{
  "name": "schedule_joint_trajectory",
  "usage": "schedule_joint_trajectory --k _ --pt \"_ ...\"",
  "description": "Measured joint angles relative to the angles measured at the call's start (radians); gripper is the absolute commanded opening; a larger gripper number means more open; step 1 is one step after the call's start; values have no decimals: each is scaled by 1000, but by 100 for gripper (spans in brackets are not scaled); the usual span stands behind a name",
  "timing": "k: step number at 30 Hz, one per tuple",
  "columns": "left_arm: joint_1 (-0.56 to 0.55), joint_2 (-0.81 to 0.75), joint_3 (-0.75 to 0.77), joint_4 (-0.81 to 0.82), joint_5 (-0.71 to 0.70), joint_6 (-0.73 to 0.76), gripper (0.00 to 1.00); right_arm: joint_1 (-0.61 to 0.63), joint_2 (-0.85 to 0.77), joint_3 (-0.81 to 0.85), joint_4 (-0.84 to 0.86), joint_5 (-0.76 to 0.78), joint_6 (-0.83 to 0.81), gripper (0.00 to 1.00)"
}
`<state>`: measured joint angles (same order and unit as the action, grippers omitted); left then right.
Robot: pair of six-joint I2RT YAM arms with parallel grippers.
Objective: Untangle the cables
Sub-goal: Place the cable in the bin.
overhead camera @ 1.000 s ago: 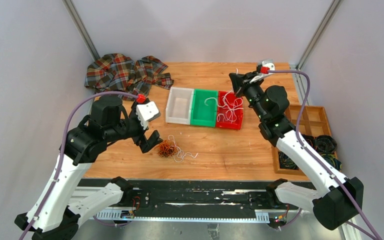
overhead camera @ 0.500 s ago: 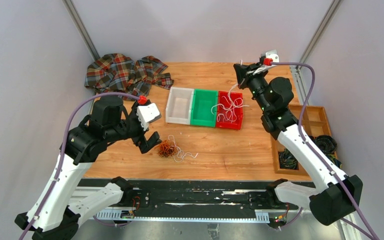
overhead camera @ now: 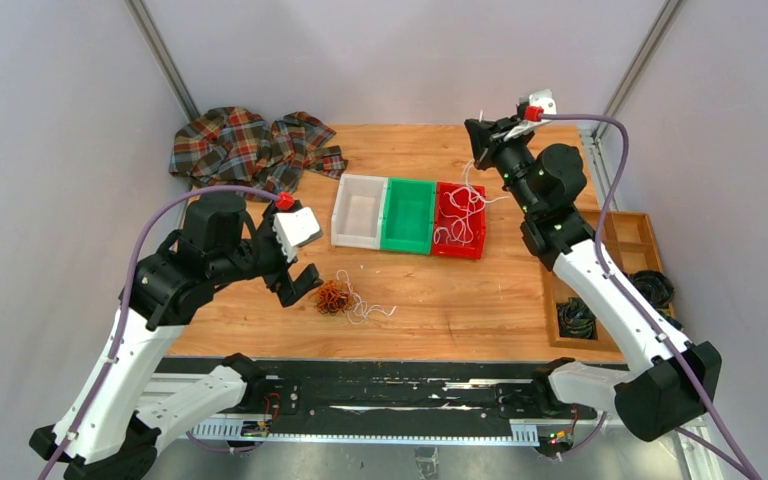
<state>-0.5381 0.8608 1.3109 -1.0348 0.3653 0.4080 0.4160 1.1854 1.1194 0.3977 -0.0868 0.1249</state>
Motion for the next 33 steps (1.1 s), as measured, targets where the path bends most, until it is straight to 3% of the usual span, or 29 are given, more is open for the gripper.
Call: schedule_joint_trajectory --k 33 --pt "0 13 4 -45 -12 21 98 -5 373 -159 -14 76 -48 1"
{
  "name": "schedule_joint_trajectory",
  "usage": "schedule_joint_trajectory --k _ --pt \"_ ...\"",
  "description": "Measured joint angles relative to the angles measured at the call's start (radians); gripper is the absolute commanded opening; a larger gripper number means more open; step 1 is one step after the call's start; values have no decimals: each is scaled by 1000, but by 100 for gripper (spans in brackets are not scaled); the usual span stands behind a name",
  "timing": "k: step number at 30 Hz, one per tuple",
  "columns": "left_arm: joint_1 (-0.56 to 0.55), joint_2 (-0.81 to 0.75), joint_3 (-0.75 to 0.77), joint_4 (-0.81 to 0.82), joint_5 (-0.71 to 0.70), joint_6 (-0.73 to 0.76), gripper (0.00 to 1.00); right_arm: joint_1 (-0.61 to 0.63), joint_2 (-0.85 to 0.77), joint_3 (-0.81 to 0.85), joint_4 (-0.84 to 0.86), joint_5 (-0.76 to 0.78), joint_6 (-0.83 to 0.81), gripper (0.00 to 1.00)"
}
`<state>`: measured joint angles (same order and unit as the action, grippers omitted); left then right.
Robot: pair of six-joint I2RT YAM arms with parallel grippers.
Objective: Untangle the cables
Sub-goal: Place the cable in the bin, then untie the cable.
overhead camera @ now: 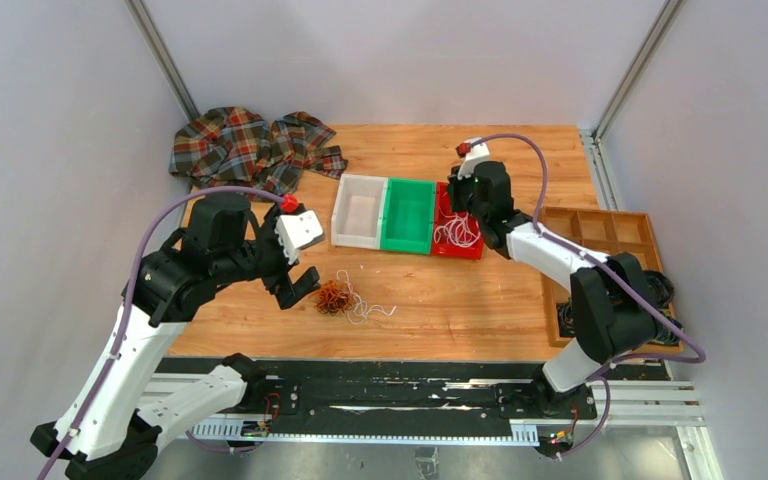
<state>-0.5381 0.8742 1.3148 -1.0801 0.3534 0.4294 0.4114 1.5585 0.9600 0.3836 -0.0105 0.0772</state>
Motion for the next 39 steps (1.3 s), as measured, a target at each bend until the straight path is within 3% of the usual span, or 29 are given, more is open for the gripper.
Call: schedule_joint_trajectory --k 4,7,13,25,31,35,39 --pt "0 3 0 -3 0 8 98 0 49 0 -46 18 -4 3" --pt "0 13 3 -8 0 13 98 0 75 10 -102 39 -5 21" --pt "0 47 9 -16 -8 25 98 0 85 93 -240 72 0 38" --pt "0 77 8 -23 -21 58 98 23 -121 133 -357 61 21 47" --pt "14 116 -84 -2 -21 92 98 282 -259 7 -253 -18 20 53" --pt "137 159 -141 30 3 95 98 463 -232 -96 -189 -95 29 56" --pt "270 195 -162 62 37 95 98 566 -152 -148 -140 -143 46 56"
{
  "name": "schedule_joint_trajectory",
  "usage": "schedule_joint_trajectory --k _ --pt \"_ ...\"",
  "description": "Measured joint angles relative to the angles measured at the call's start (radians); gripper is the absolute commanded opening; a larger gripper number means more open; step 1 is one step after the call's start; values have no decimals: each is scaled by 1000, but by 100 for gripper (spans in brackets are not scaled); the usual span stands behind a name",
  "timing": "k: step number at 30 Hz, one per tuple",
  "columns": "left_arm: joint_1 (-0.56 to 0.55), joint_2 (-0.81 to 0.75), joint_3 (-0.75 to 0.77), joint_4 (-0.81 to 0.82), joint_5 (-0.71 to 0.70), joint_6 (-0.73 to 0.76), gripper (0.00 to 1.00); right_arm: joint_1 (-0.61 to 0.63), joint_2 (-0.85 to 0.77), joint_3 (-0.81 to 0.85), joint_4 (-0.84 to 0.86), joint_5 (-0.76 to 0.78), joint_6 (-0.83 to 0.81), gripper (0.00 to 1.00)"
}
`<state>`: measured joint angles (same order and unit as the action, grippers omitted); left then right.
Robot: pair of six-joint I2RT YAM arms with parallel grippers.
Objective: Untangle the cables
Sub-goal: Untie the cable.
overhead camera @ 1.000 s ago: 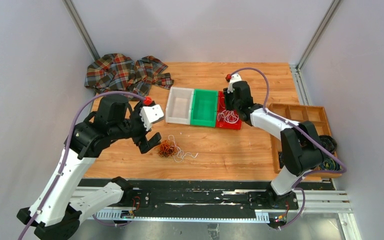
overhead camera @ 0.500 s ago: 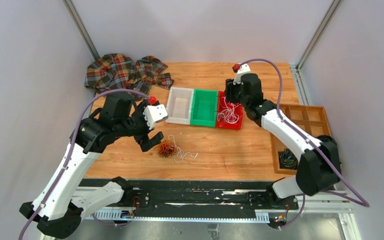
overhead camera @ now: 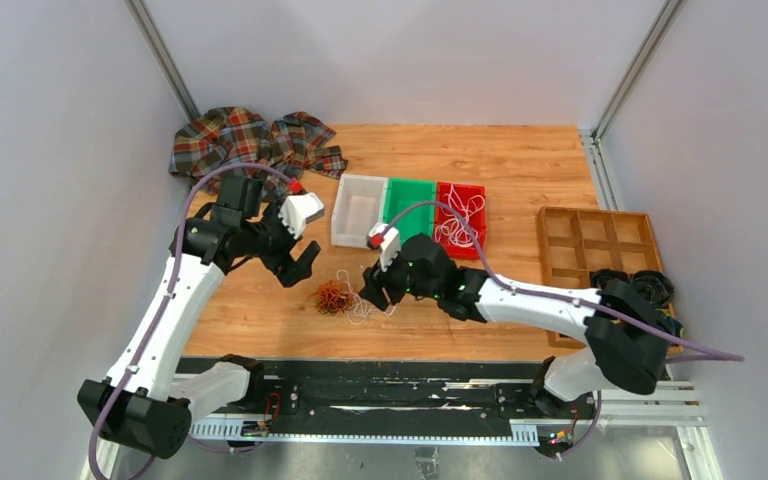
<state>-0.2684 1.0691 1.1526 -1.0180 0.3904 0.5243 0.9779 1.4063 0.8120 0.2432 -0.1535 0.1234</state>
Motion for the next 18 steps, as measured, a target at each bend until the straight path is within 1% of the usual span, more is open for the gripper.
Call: schedule_joint_trajectory --k 3,6,9,13,18 --pt "41 -1 -10 10 23 0 98 40 76 3 29 -9 11 54" --pt "47 -13 -26 19 40 0 98 59 166 37 25 -10 16 48" --pt "48 -36 -42 21 54 0 98 66 256 97 -4 8 16 33" --pt "49 -69 -50 22 67 0 98 67 306 141 -40 43 10 10" --pt "49 -91 -53 22 93 4 98 67 275 143 -93 78 5 1"
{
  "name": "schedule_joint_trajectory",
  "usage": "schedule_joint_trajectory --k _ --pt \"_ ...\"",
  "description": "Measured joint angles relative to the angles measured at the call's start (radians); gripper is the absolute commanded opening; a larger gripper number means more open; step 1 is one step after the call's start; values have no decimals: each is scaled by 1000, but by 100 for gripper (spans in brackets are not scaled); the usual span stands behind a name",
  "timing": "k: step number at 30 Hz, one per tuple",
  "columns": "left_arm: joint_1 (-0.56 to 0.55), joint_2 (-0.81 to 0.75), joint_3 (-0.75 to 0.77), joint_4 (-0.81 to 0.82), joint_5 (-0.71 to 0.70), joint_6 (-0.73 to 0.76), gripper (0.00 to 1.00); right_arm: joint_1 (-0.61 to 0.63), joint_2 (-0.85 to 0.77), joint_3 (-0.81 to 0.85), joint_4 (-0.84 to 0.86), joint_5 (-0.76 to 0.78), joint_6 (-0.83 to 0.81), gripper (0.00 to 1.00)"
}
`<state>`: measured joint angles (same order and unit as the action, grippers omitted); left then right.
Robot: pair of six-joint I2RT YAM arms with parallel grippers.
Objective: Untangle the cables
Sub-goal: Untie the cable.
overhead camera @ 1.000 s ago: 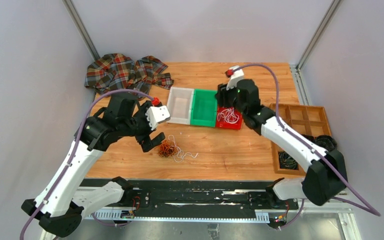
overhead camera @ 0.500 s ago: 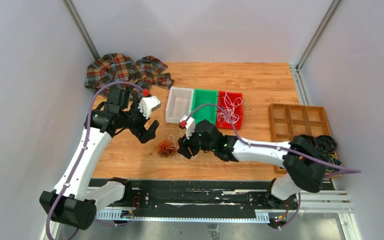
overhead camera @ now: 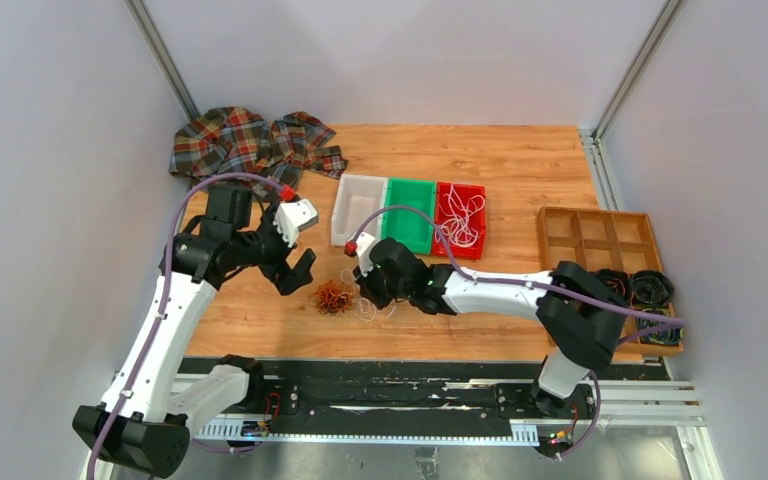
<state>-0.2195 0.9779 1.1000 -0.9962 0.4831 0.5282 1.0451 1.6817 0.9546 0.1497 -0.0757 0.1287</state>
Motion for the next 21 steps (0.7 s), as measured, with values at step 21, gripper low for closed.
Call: schedule_joint_trajectory --k 21 --pt "0 -41 77 1 180 -23 98 0 -480 132 -70 -83 -187 1"
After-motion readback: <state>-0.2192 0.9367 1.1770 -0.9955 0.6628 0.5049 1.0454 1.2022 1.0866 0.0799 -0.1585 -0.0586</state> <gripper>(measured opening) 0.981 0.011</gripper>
